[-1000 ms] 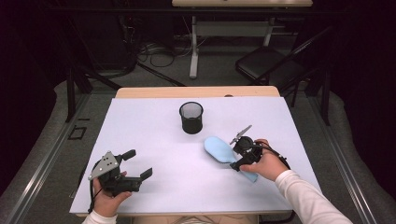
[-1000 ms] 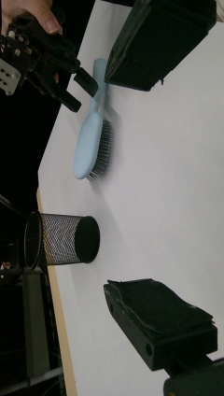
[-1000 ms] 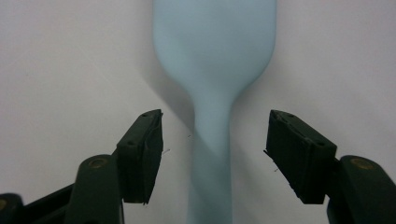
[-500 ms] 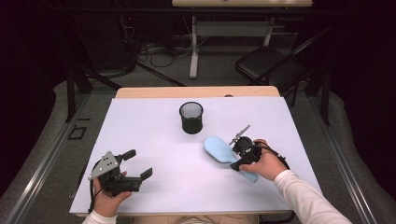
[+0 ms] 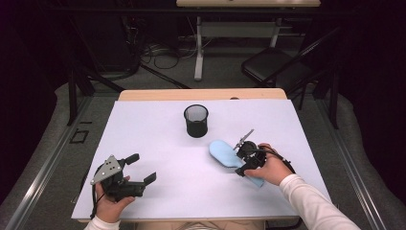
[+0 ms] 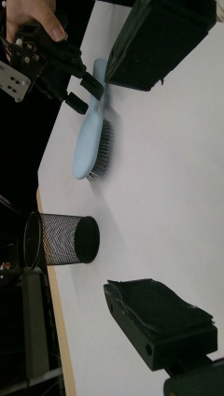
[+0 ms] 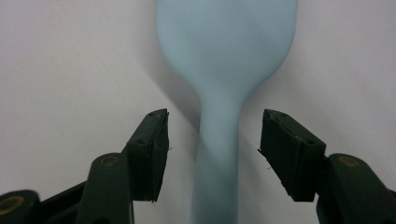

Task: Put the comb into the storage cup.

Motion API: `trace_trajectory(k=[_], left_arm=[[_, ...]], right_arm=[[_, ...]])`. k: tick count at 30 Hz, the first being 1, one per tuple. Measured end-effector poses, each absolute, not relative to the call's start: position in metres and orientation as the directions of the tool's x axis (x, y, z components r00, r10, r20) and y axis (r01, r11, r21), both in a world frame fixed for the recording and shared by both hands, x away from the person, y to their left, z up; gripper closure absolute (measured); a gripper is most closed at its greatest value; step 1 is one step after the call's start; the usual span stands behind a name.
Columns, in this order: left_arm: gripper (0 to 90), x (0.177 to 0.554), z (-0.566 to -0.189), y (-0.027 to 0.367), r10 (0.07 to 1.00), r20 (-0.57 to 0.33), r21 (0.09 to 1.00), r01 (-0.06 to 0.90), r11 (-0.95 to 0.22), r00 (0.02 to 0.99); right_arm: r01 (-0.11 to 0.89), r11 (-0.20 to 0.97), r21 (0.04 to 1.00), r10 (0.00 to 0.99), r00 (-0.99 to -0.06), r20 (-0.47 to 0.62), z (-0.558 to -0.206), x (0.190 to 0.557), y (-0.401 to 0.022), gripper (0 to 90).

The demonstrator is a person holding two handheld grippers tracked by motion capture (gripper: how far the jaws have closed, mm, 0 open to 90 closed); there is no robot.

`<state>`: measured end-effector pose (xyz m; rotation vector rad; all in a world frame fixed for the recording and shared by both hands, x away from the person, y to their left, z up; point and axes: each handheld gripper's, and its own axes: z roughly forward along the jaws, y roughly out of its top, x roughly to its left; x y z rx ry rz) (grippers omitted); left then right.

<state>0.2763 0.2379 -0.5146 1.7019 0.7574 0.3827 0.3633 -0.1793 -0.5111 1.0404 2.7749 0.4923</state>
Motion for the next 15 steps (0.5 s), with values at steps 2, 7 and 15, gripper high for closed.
trace_trajectory(k=[2,7,15], left_arm=[[2.3,0.2764,-0.5147,0.238,0.663,-0.137,0.952,0.282,-0.116,0.736],[2.3,0.2764,-0.5148,0.2378,0.664,-0.136,0.953,0.281,-0.116,0.736],[2.3,0.2765,-0.5149,0.238,0.664,-0.136,0.952,0.281,-0.116,0.736]], right_arm=[[0.613,0.709,0.348,0.657,-0.753,-0.012,-0.512,0.3641,-0.1789,42.3],[0.629,0.7,0.337,0.668,-0.744,0.001,-0.5143,0.3668,-0.1789,45.0],[0.64,0.696,0.325,0.673,-0.739,0.015,-0.5194,0.3723,-0.1791,47.2]])
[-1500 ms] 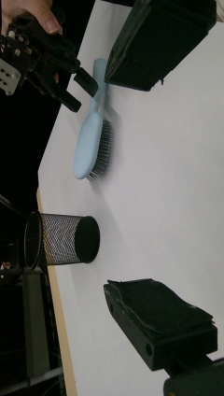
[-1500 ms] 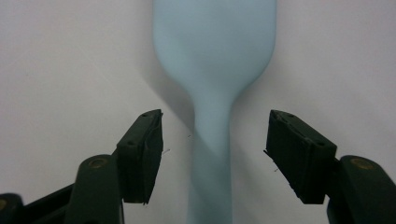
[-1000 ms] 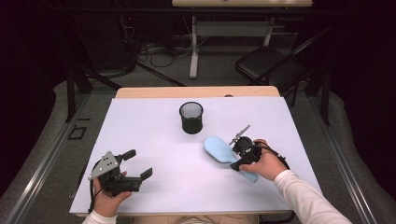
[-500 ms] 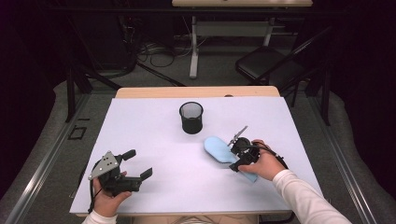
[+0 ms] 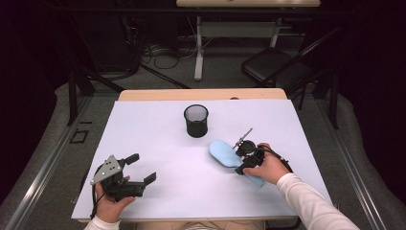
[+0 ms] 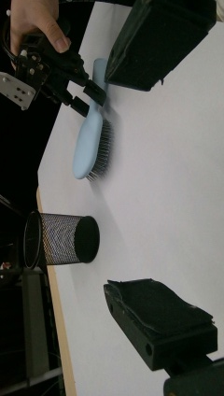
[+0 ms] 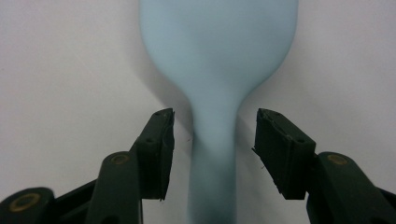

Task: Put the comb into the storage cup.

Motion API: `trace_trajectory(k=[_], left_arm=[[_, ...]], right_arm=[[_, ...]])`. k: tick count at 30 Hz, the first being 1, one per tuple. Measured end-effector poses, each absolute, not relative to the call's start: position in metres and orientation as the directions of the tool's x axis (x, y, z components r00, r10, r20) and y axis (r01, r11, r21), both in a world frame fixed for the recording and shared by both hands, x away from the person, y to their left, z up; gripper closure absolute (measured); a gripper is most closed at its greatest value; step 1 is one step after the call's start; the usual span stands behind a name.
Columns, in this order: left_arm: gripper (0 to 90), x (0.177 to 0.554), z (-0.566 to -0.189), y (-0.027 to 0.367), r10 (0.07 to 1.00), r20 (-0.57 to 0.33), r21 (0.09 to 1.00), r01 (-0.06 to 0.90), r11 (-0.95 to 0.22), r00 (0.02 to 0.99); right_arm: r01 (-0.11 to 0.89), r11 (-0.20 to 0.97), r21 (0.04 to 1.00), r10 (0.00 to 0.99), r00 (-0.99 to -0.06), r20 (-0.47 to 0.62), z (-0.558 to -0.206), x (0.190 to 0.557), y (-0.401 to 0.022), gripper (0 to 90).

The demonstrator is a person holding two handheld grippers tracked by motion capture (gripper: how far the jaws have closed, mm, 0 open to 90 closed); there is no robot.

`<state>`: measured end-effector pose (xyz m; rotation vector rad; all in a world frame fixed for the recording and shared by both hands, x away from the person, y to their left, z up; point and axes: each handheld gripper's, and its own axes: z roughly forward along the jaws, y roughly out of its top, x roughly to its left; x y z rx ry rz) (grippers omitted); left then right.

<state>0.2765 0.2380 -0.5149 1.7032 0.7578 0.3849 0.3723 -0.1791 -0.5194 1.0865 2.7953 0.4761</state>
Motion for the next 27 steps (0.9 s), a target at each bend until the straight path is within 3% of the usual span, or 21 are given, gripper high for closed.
trace_trajectory(k=[27], left_arm=[[2.3,0.2764,-0.5149,0.2382,0.663,-0.139,0.952,0.283,-0.114,0.736]], right_arm=[[0.642,0.692,0.329,0.677,-0.736,0.013,-0.5293,0.3767,-0.1758,54.0]])
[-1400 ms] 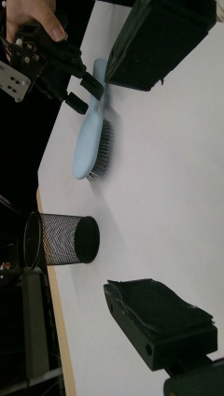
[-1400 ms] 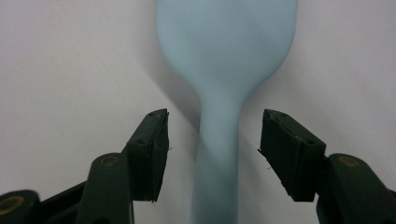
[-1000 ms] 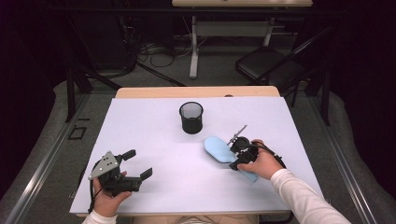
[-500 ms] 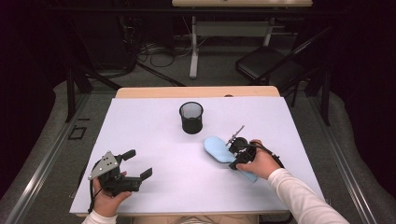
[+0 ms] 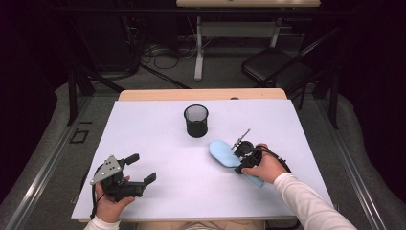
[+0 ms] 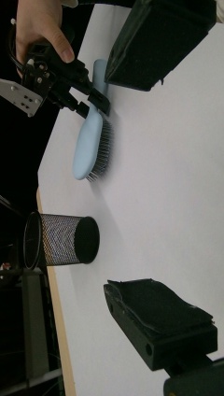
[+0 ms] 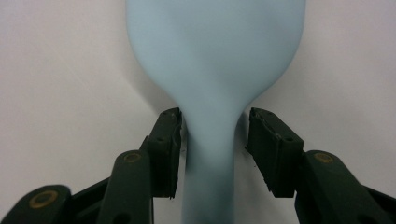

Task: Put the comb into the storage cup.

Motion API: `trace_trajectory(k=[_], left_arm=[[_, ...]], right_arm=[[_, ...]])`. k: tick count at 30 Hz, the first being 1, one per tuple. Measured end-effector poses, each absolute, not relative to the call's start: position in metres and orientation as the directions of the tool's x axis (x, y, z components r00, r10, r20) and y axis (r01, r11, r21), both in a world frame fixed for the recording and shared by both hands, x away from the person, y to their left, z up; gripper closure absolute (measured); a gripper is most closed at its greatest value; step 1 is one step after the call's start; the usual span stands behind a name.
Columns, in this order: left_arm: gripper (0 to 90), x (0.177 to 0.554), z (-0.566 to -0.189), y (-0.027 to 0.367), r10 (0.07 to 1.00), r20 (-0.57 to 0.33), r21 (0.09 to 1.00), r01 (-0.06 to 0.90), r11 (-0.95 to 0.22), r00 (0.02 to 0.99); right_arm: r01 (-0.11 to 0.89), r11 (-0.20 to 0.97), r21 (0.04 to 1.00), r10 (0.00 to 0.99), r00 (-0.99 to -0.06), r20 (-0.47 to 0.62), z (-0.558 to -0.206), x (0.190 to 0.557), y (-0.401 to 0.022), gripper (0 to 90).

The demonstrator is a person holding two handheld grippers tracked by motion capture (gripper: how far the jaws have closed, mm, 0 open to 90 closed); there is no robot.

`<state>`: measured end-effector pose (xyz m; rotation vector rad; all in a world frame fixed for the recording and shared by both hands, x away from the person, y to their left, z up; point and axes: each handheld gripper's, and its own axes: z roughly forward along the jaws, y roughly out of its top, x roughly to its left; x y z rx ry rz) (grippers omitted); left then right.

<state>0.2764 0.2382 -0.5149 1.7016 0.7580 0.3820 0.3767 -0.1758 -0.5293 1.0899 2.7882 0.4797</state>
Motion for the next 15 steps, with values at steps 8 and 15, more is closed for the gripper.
trace_trajectory(k=[8,15], left_arm=[[2.3,0.2764,-0.515,0.2382,0.663,-0.139,0.952,0.283,-0.114,0.736],[2.3,0.2764,-0.515,0.2383,0.662,-0.135,0.952,0.281,-0.12,0.737]], right_arm=[[0.64,0.698,0.323,0.674,-0.738,0.006,-0.5295,0.3778,-0.1758,56.1],[0.636,0.707,0.308,0.667,-0.745,0.009,-0.5303,0.3777,-0.174,57.7]])
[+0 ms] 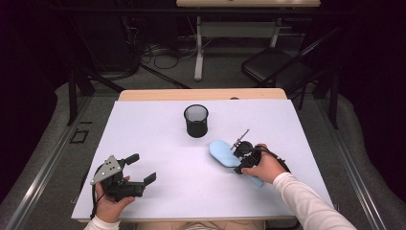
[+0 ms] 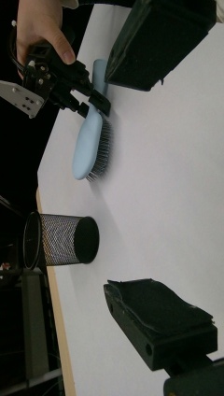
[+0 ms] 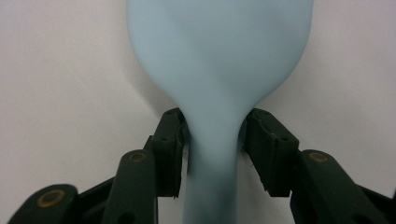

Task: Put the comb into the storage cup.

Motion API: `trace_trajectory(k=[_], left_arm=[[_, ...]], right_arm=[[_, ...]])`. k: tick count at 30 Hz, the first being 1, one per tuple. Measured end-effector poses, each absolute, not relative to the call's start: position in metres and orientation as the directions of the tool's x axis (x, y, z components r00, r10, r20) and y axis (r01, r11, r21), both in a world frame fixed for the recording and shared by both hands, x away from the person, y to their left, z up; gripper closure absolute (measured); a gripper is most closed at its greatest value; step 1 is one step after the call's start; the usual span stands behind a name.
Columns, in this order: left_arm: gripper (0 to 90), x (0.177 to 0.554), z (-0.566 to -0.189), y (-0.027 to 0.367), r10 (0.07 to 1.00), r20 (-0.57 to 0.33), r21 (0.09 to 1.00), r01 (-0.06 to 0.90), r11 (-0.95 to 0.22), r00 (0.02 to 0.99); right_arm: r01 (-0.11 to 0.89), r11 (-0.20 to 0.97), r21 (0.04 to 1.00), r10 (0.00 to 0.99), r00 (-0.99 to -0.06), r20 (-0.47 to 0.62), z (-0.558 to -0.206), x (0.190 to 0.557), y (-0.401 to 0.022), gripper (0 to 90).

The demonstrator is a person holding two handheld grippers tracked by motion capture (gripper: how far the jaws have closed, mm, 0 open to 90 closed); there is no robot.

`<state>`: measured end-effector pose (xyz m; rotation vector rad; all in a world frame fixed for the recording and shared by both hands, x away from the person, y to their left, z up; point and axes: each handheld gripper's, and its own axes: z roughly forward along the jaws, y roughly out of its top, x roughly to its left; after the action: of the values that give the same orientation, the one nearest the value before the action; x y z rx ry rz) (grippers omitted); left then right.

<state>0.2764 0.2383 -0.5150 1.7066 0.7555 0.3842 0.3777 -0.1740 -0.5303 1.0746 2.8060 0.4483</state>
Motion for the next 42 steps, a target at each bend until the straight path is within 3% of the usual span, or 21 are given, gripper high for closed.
trace_trajectory(k=[9,18,42], left_arm=[[2.3,0.2764,-0.515,0.2383,0.661,-0.135,0.952,0.281,-0.12,0.738],[2.3,0.2765,-0.5152,0.2381,0.663,-0.135,0.952,0.282,-0.119,0.736],[2.3,0.2772,-0.5158,0.2376,0.661,-0.142,0.951,0.286,-0.115,0.737]], right_arm=[[0.638,0.695,0.331,0.674,-0.739,0.009,-0.5318,0.3773,-0.1737,59.5],[0.651,0.686,0.326,0.681,-0.731,0.028,-0.5303,0.3772,-0.1746,67.2],[0.654,0.68,0.331,0.685,-0.728,0.031,-0.5307,0.3758,-0.1752,69.0]])
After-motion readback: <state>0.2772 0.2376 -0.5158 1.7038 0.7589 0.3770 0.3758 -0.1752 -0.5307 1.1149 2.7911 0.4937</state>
